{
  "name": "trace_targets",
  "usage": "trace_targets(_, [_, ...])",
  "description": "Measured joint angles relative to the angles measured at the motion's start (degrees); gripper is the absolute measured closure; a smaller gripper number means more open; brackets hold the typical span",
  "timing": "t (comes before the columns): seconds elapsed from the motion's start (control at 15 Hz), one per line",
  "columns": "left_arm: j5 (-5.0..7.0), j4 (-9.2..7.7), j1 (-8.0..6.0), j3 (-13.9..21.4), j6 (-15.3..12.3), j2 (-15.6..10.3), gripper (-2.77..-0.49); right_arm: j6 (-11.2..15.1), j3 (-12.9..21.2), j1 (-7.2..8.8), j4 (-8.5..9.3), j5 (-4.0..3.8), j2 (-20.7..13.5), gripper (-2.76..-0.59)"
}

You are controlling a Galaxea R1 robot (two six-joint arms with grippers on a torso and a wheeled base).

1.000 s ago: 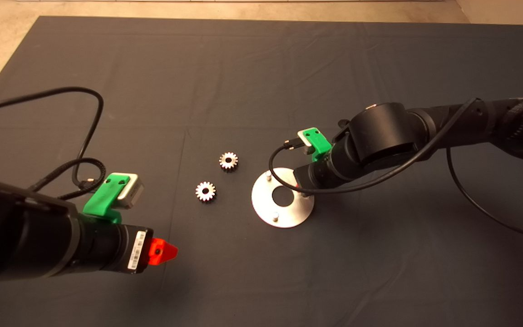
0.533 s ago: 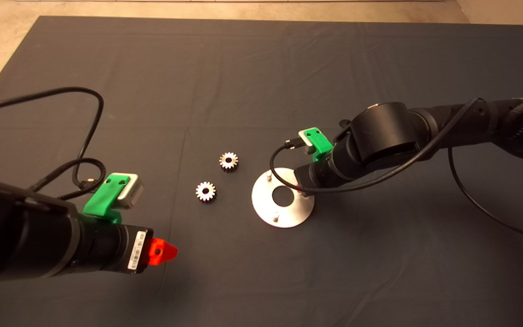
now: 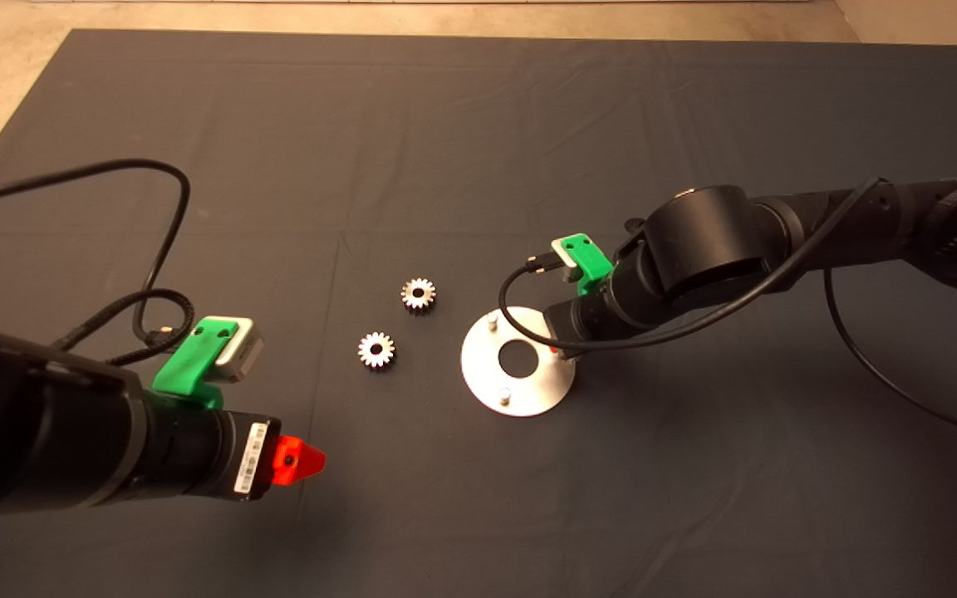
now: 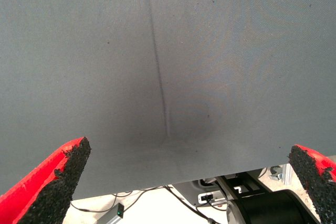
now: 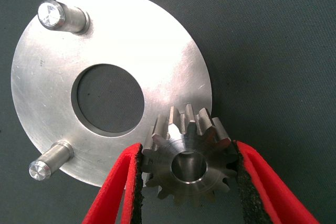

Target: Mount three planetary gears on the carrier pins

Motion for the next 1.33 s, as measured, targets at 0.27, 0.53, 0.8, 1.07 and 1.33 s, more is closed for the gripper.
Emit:
trace_targets(0.27, [-0.09, 0.0, 0.0, 0.0, 0.0, 0.0, -2.75, 0.0, 0.0, 0.0, 0.09, -0.02, 0.0, -0.97])
trace_targets(0.53, [-0.09, 0.0, 0.0, 0.0, 0.0, 0.0, -2.75, 0.0, 0.0, 0.0, 0.13, -0.02, 0.0, -0.97])
trace_targets(0.8, [-0.09, 0.0, 0.0, 0.0, 0.0, 0.0, -2.75, 0.0, -0.1, 0.0, 0.2, 0.0, 0.0, -0.97])
trace_targets(1.07, [-0.09, 0.0, 0.02, 0.0, 0.0, 0.0, -2.75, 0.0, -0.2, 0.0, 0.22, 0.08, 0.0, -0.98])
trace_targets(1.33, [-0.11, 0.0, 0.02, 0.0, 0.0, 0.0, -2.75, 0.0, -0.3, 0.0, 0.22, 0.09, 0.0, -1.01])
